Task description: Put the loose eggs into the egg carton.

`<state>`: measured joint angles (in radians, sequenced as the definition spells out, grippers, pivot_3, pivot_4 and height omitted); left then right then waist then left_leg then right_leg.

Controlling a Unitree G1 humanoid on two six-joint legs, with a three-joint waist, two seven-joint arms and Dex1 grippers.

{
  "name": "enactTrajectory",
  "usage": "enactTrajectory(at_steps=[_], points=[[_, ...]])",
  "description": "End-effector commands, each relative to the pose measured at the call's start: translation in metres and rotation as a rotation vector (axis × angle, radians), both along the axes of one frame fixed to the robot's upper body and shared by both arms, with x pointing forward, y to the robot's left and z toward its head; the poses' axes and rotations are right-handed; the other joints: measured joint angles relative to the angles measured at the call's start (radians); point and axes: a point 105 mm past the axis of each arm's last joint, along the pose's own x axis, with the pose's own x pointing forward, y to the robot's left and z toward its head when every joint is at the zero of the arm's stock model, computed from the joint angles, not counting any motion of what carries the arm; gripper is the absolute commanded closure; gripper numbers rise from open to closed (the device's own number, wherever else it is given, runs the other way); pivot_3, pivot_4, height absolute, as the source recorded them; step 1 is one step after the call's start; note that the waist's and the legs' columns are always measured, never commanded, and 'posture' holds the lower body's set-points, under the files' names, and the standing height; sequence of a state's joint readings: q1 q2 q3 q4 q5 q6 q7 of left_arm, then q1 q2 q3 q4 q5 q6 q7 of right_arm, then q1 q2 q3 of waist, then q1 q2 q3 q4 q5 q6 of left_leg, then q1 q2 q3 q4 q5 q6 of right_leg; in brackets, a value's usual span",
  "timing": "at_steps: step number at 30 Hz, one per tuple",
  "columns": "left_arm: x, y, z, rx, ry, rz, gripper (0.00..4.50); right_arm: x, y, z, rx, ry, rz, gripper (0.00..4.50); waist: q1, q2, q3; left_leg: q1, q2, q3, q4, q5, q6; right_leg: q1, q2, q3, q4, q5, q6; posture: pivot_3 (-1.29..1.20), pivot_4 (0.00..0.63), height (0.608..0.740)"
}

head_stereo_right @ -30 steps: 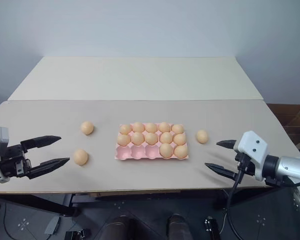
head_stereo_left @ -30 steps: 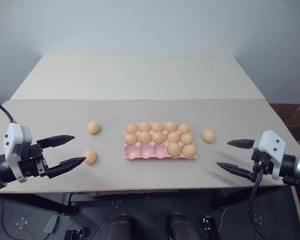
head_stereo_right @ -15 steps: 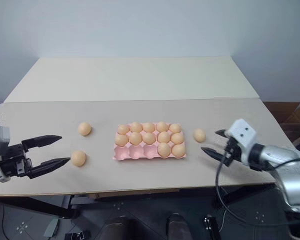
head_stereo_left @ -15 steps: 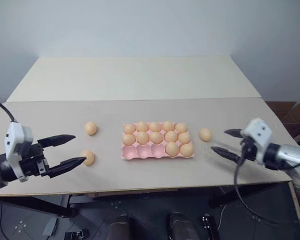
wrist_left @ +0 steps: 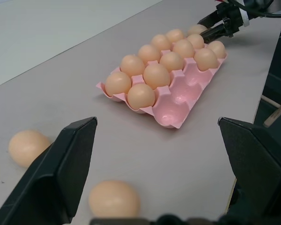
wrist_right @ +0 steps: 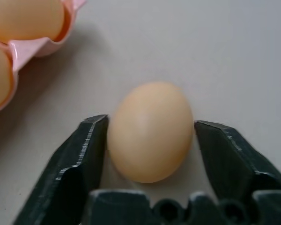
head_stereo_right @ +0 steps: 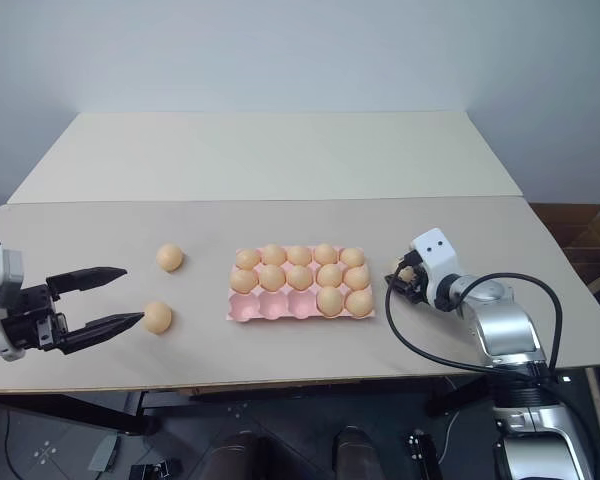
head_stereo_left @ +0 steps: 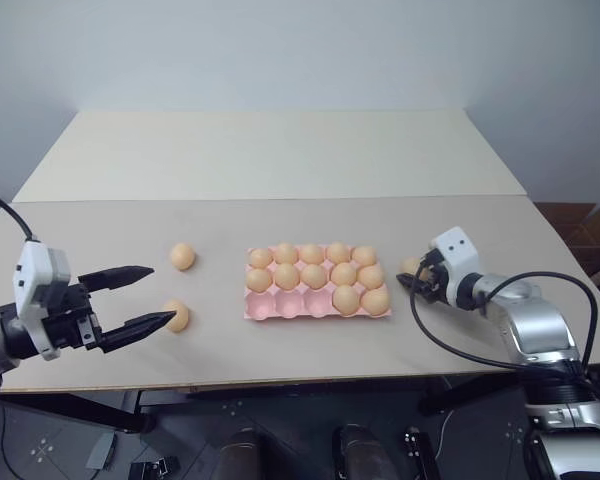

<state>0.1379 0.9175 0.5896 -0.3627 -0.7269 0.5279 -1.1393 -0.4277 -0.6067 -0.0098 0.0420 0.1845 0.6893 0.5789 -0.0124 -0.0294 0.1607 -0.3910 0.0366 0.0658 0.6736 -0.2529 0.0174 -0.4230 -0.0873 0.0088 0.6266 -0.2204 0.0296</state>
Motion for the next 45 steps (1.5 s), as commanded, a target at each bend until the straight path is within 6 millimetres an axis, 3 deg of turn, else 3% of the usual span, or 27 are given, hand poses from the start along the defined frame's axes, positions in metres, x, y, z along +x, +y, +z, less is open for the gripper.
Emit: enactTrajectory(at_steps=[1,5,8,11,13,20,23,27,28,34,40,45], points=[[-0.003,-0.001,0.007,0.021,-0.046,-0.001,0.0,-0.003,0.003,0.031,0.007,-0.122,0.027,2.38,-0.001,0.0,0.0,0.0,0.0,0.0,0.0,0.0,0.0,0.0,0.0,0.0,0.0,0.0,0.0,0.0,0.15,0.74],[-0.005,-0.003,0.005,0.022,-0.045,0.0,0.0,-0.024,0.035,0.064,0.036,-0.223,0.165,2.54,0.0,0.0,0.0,0.0,0.001,0.0,0.0,0.0,0.0,0.0,0.001,0.0,0.0,0.0,0.0,0.0,0.15,0.74],[-0.006,-0.005,0.004,0.023,-0.042,-0.005,0.0,-0.042,0.067,0.077,0.077,-0.242,0.291,2.54,-0.004,0.0,0.0,0.001,0.002,-0.001,0.0,0.0,0.0,0.0,0.001,0.0,0.001,0.0,0.0,0.0,0.15,0.74],[-0.006,-0.007,0.004,0.023,-0.04,-0.01,0.0,-0.061,0.107,0.073,0.121,-0.215,0.43,2.54,-0.003,-0.001,0.0,0.002,0.003,-0.002,0.0,0.0,0.0,0.001,0.002,0.0,0.001,0.0,0.0,0.0,0.15,0.74],[-0.006,-0.007,0.004,0.023,-0.038,-0.012,0.0,-0.065,0.122,0.066,0.132,-0.193,0.463,2.54,-0.002,-0.001,0.0,0.002,0.006,-0.002,0.0,0.0,0.0,0.0,0.005,0.0,0.0,0.001,-0.002,0.0,0.15,0.74],[-0.005,-0.007,0.006,0.03,-0.037,-0.012,0.0,-0.067,0.149,0.046,0.122,-0.132,0.508,2.54,0.0,-0.001,0.0,0.001,0.011,0.002,0.001,0.0,-0.001,-0.001,0.01,0.0,0.0,0.002,-0.006,0.0,0.15,0.74],[-0.005,-0.008,0.006,0.029,-0.037,-0.013,0.0,-0.065,0.154,0.041,0.115,-0.108,0.507,1.57,0.0,-0.001,0.0,0.001,0.012,0.002,0.001,0.0,-0.001,-0.001,0.011,0.0,0.0,0.0,-0.01,0.0,0.15,0.74],[-0.005,-0.007,0.006,0.031,-0.035,-0.011,0.0,-0.06,0.154,0.05,0.124,-0.142,0.476,0.19,-0.002,-0.001,0.0,0.001,0.012,0.002,0.001,0.0,-0.001,-0.001,0.011,0.0,0.0,0.0,-0.01,0.0,0.15,0.74],[-0.005,-0.007,0.006,0.031,-0.036,-0.011,0.0,-0.06,0.154,0.054,0.13,-0.149,0.476,0.06,-0.001,-0.001,0.0,0.001,0.012,0.002,0.001,0.0,-0.001,-0.002,0.011,0.0,0.0,0.001,-0.01,0.0,0.15,0.74],[-0.004,-0.005,0.005,0.032,-0.034,-0.001,0.0,-0.071,0.134,0.085,0.14,-0.235,0.515,0.06,0.003,-0.001,0.0,0.001,0.012,0.002,0.0,0.0,-0.001,-0.002,0.011,0.0,0.0,0.001,-0.01,0.0,0.15,0.74],[-0.012,0.01,0.005,0.053,-0.013,0.037,0.0,-0.083,0.08,0.108,0.116,-0.284,0.544,0.06,0.003,-0.001,0.0,0.001,0.012,0.003,0.0,0.0,-0.002,-0.001,0.01,0.0,-0.002,0.0,-0.01,0.0,0.15,0.74],[-0.021,0.024,0.007,0.045,0.025,0.075,0.0,-0.101,0.04,0.108,0.119,-0.245,0.606,0.06,0.002,-0.001,0.0,0.002,0.013,0.003,0.0,0.0,-0.002,-0.001,0.012,0.0,-0.001,-0.002,-0.012,0.0,0.15,0.74]])
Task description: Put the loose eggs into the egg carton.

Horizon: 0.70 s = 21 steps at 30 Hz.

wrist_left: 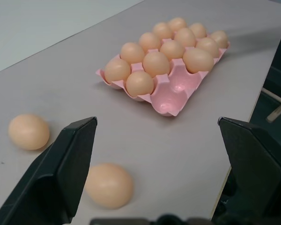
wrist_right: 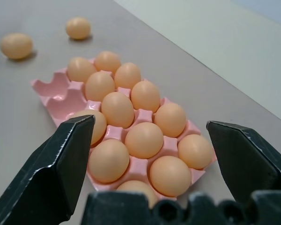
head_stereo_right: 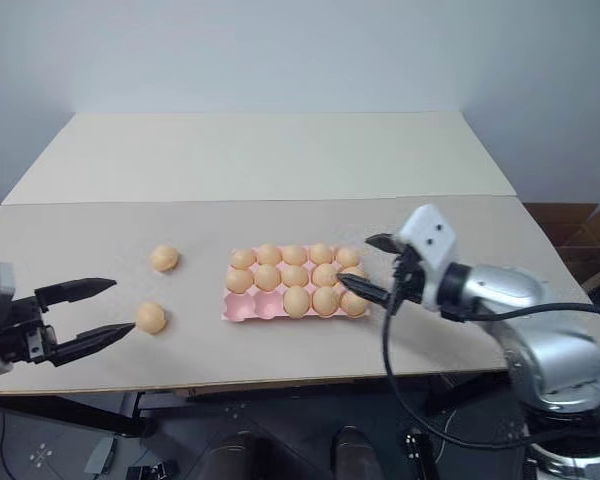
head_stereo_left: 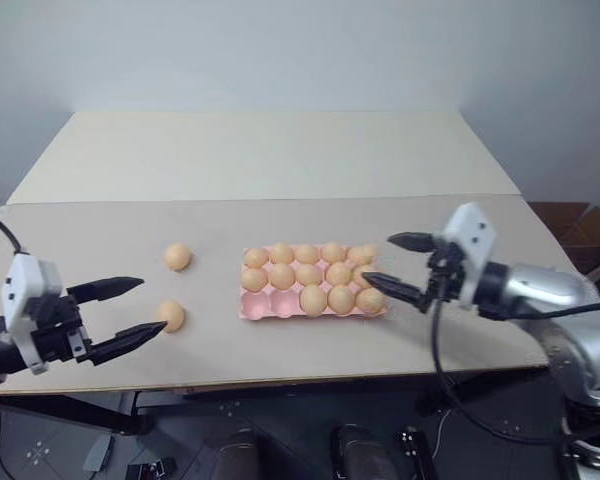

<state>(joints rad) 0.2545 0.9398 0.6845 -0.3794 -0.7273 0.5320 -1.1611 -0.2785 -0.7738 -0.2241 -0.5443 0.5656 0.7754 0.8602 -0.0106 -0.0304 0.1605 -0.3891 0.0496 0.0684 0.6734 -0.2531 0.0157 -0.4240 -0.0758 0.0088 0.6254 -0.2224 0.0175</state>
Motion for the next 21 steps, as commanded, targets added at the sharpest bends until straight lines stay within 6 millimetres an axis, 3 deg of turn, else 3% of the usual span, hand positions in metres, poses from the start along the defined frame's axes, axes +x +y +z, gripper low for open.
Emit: enactTrajectory(at_steps=[1,4,7,10,21], points=[[-0.008,0.011,0.009,-0.006,-0.008,0.035,0.0,-0.017,-0.023,0.008,0.008,-0.022,0.083,0.06,-0.001,0.0,0.0,0.0,0.0,0.0,0.0,0.0,0.0,0.0,0.0,0.0,0.0,0.0,0.0,0.0,0.15,0.74],[-0.016,0.023,0.002,-0.028,0.028,0.093,0.0,-0.021,-0.051,-0.012,-0.022,0.045,0.063,0.06,-0.002,0.0,0.0,0.0,0.0,0.0,0.0,0.0,0.0,0.0,0.0,0.001,0.0,-0.001,0.001,0.0,0.15,0.74],[-0.023,0.029,-0.004,-0.045,0.063,0.126,0.0,-0.017,-0.061,-0.024,-0.04,0.061,0.017,0.06,-0.005,0.0,0.0,0.001,0.0,0.002,0.0,0.0,0.0,0.0,-0.001,0.002,-0.001,-0.004,0.004,0.0,0.15,0.74],[-0.022,0.031,-0.013,-0.022,0.09,0.167,0.0,-0.012,-0.055,-0.022,0.004,0.041,0.003,0.06,-0.004,0.0,0.0,0.003,0.0,0.003,0.0,0.0,0.0,0.0,0.0,0.003,0.001,-0.004,0.005,0.0,0.15,0.74],[0.018,0.015,-0.056,0.041,0.153,0.257,0.0,-0.01,-0.04,-0.017,0.023,-0.01,0.015,0.06,0.012,0.0,0.0,0.001,0.0,0.004,0.0,0.0,0.0,0.0,-0.001,0.004,-0.001,0.001,-0.001,0.0,0.15,0.74]])
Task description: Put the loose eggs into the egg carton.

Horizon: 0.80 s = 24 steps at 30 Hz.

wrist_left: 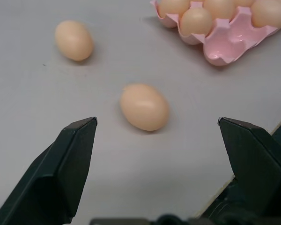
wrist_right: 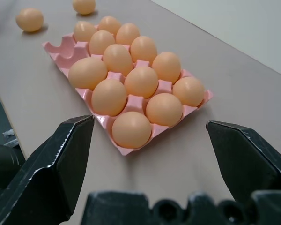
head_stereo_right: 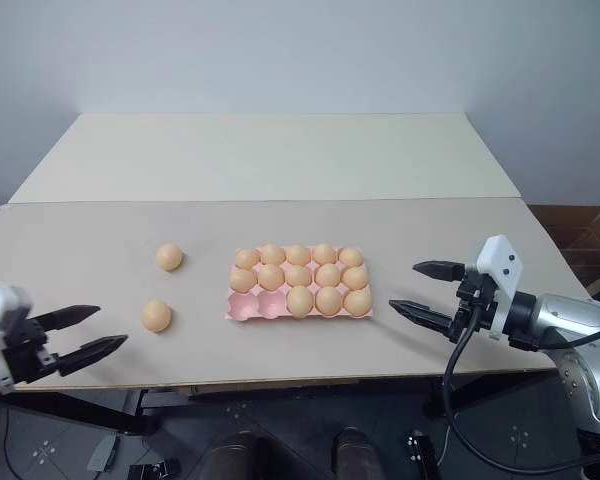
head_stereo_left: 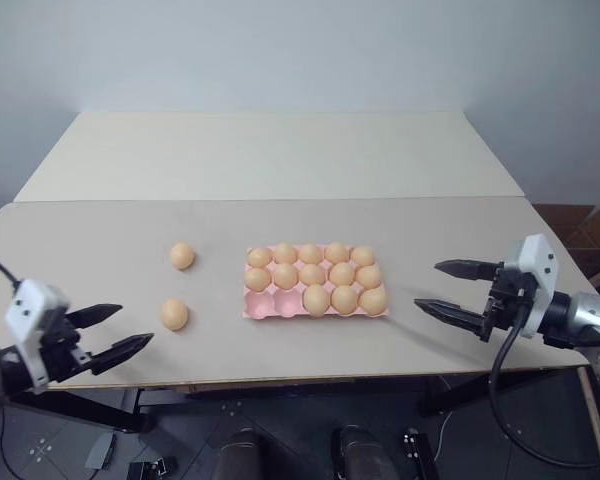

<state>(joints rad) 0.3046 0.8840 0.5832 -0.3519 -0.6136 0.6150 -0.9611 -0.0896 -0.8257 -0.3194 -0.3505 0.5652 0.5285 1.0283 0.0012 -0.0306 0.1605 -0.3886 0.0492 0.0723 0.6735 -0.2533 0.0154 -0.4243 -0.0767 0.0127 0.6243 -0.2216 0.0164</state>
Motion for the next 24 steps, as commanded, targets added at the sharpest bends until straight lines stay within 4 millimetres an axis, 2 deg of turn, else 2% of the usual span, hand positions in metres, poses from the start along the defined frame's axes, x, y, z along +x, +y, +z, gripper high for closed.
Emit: enactTrajectory(at_steps=[1,8,11,15,17,18,20,22,24], points=[[0.014,-0.007,-0.008,0.016,-0.015,-0.001,0.0,-0.003,0.01,0.012,0.004,-0.07,0.033,0.06,0.001,0.0,0.0,0.0,0.0,0.0,0.0,0.0,0.0,0.0,0.0,0.0,0.0,0.0,0.0,0.0,0.15,0.74],[0.042,-0.011,-0.027,0.034,0.009,0.074,0.0,-0.005,0.016,0.018,0.029,-0.098,0.034,0.06,0.003,0.0,0.0,0.001,0.0,0.0,0.0,0.0,0.0,0.0,0.001,0.0,0.001,0.002,0.003,0.0,0.15,0.74],[0.05,-0.014,-0.032,0.042,0.016,0.083,0.6,-0.006,0.017,0.02,0.032,-0.107,0.037,0.0,0.002,0.0,0.0,0.001,0.0,0.0,0.0,0.0,0.0,0.0,0.001,0.0,0.001,0.002,0.004,0.0,0.15,0.74],[0.054,-0.021,-0.033,0.038,0.016,0.06,1.9,-0.006,0.017,0.022,0.035,-0.113,0.031,0.0,0.002,0.0,0.0,0.0,0.0,0.0,0.0,0.0,0.0,0.0,0.0,0.0,0.001,0.004,0.006,0.0,0.15,0.74],[0.054,-0.021,-0.033,0.05,0.015,0.058,2.4,-0.007,0.018,0.023,0.039,-0.117,0.032,0.0,0.003,0.0,0.0,0.0,0.0,0.0,0.0,0.0,0.0,0.0,0.0,0.0,0.001,0.004,0.007,0.0,0.15,0.74],[0.053,-0.02,-0.031,0.064,0.005,0.053,2.54,-0.007,0.018,0.023,0.04,-0.118,0.03,0.0,0.003,0.0,0.0,0.0,0.0,0.0,0.0,0.0,0.0,0.0,0.0,0.0,0.001,0.004,0.007,0.0,0.15,0.74],[0.052,-0.02,-0.026,0.08,-0.024,0.035,2.54,-0.008,0.018,0.022,0.04,-0.119,0.026,0.0,0.003,0.0,0.0,0.0,0.0,0.0,0.0,0.0,0.0,0.0,0.001,0.0,0.001,0.004,0.007,0.0,0.15,0.74],[0.05,-0.027,-0.01,0.077,-0.074,-0.018,2.54,-0.008,0.018,0.021,0.04,-0.119,0.022,0.0,0.003,0.0,0.0,0.0,0.0,0.0,0.0,0.0,0.0,0.0,0.001,0.0,0.001,0.004,0.007,0.0,0.15,0.74],[0.047,-0.042,0.01,0.043,-0.131,-0.124,2.54,-0.008,0.019,0.021,0.041,-0.121,0.022,0.0,0.004,0.0,0.0,0.0,0.0,0.0,0.0,0.0,0.0,0.0,0.0,0.0,0.001,0.004,0.006,0.0,0.15,0.74]])
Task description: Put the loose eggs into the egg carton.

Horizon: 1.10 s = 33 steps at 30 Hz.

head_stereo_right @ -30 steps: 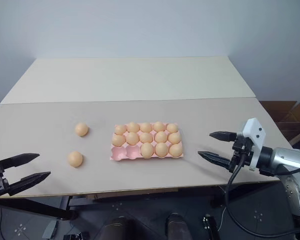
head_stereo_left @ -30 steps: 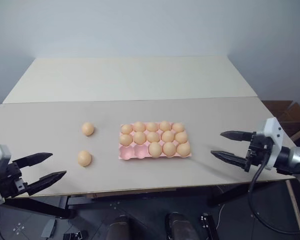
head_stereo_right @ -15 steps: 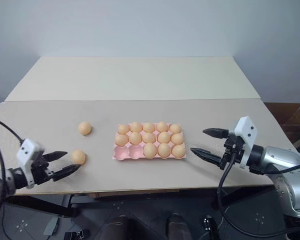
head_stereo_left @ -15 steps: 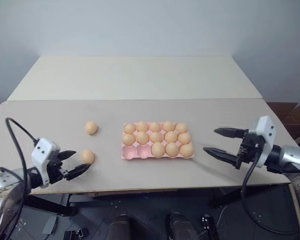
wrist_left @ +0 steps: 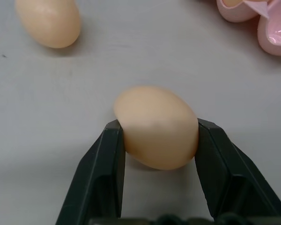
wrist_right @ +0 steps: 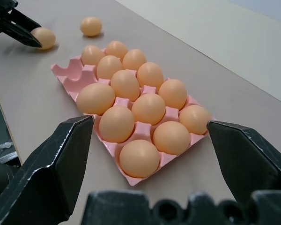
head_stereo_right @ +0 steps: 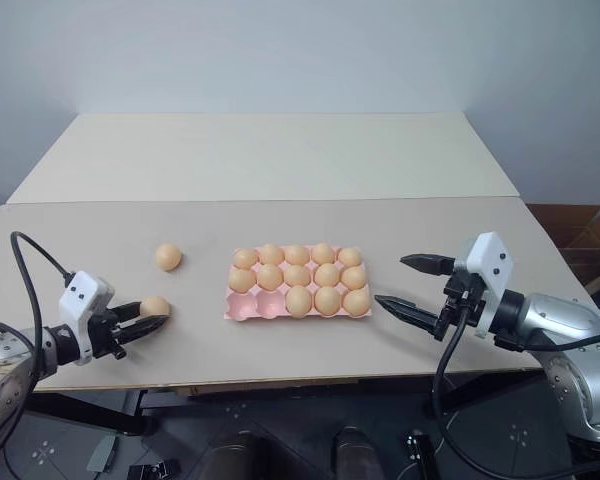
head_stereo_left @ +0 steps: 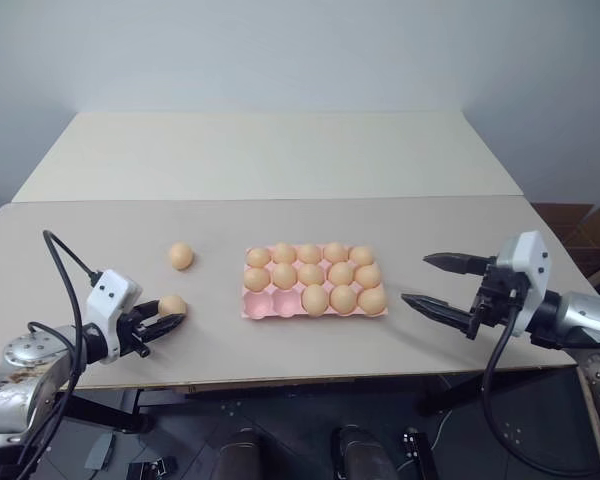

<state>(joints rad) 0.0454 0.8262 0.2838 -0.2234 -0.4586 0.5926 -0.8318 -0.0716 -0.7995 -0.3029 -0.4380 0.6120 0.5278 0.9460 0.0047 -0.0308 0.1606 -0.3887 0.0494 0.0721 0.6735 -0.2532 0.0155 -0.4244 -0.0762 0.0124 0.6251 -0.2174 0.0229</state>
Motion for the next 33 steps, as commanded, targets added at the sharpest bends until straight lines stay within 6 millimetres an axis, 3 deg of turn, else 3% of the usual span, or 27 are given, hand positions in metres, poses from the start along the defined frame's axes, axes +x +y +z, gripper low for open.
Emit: enactTrajectory(at_steps=[1,3,6,10,16,21,24,29,33], points=[[-0.003,-0.027,0.049,-0.027,-0.156,-0.187,2.54,-0.003,0.003,0.015,0.004,-0.077,0.008,0.0,0.0,0.0,0.0,0.0,0.0,0.0,0.0,0.0,0.0,0.0,0.0,0.0,0.0,0.0,0.0,0.0,0.15,0.74],[-0.005,-0.047,0.063,-0.068,-0.202,-0.291,2.54,-0.002,0.004,0.015,0.006,-0.08,0.007,0.0,0.007,0.0,0.0,0.0,0.0,0.0,0.0,0.0,0.0,0.0,0.0,0.0,0.0,-0.001,-0.002,0.0,0.15,0.74],[-0.003,-0.068,0.07,-0.103,-0.22,-0.382,2.54,-0.001,0.005,0.015,0.005,-0.084,0.006,0.0,0.008,0.0,0.0,0.0,-0.001,0.0,0.001,0.0,0.0,0.001,-0.001,0.0,0.0,-0.002,-0.003,0.0,0.15,0.74],[0.002,-0.107,0.06,-0.149,-0.187,-0.516,2.54,-0.001,0.004,0.017,0.002,-0.095,-0.007,0.0,0.007,0.0,0.0,0.0,-0.002,0.0,0.001,0.0,0.0,0.002,0.0,0.001,0.0,0.001,0.002,0.0,0.15,0.74],[0.013,-0.143,0.04,-0.164,-0.131,-0.609,2.54,-0.003,0.007,0.018,0.007,-0.106,-0.016,0.0,0.005,0.0,0.0,-0.001,-0.002,-0.001,0.002,0.0,0.0,0.001,0.001,0.001,0.0,0.001,0.003,0.0,0.15,0.74],[0.026,-0.158,0.028,-0.117,-0.1,-0.613,2.54,-0.005,0.007,0.017,0.008,-0.106,-0.026,0.0,0.004,0.0,0.0,-0.001,-0.002,-0.001,0.002,0.0,0.0,0.002,0.001,0.001,0.0,0.002,0.003,0.0,0.15,0.74],[0.027,-0.164,0.028,-0.129,-0.079,-0.627,1.69,-0.006,0.007,0.017,0.006,-0.104,-0.034,0.0,0.004,0.0,0.0,-0.001,-0.002,-0.002,0.003,0.0,0.0,0.002,0.001,0.001,0.0,0.002,0.004,0.0,0.15,0.74],[0.026,-0.153,0.039,-0.112,-0.12,-0.613,0.05,-0.008,0.007,0.019,0.01,-0.107,-0.04,0.0,0.002,0.0,0.0,-0.001,-0.002,-0.002,0.003,0.0,0.0,0.001,0.001,0.001,0.0,0.002,0.004,0.0,0.15,0.74],[0.023,-0.141,0.054,-0.083,-0.187,-0.591,0.05,-0.008,0.008,0.018,0.009,-0.105,-0.037,0.0,0.002,0.0,0.0,-0.001,-0.002,-0.002,0.003,0.0,0.0,0.002,0.001,0.001,0.0,0.001,0.004,0.0,0.15,0.74]])
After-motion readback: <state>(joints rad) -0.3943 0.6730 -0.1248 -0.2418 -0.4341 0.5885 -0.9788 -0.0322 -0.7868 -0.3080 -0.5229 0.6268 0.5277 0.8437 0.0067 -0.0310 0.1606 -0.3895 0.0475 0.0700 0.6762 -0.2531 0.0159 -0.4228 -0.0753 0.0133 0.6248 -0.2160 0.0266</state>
